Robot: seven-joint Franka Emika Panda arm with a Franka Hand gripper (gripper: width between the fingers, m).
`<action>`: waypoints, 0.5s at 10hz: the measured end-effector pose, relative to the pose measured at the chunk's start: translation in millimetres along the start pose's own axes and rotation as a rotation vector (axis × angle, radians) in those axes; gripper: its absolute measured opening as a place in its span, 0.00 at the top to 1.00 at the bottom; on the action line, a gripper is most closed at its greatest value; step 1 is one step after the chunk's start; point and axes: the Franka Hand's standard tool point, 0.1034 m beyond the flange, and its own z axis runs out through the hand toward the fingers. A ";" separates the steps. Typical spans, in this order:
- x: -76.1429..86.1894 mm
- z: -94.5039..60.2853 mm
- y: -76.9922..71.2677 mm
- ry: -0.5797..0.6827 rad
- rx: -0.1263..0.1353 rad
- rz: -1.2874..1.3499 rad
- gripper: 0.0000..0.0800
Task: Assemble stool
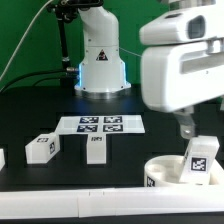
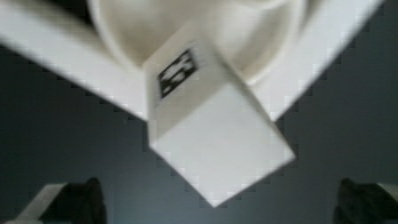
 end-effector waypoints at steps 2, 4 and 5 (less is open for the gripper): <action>-1.5 10.2 -4.3 -0.038 -0.015 -0.193 0.19; -4.3 9.7 -0.6 -0.042 -0.018 -0.238 0.19; -4.5 10.0 -0.6 -0.042 -0.018 -0.228 0.19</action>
Offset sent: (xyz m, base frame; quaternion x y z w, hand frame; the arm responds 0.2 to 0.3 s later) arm 0.0000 0.0000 0.0000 0.0000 0.0000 -0.1296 0.9916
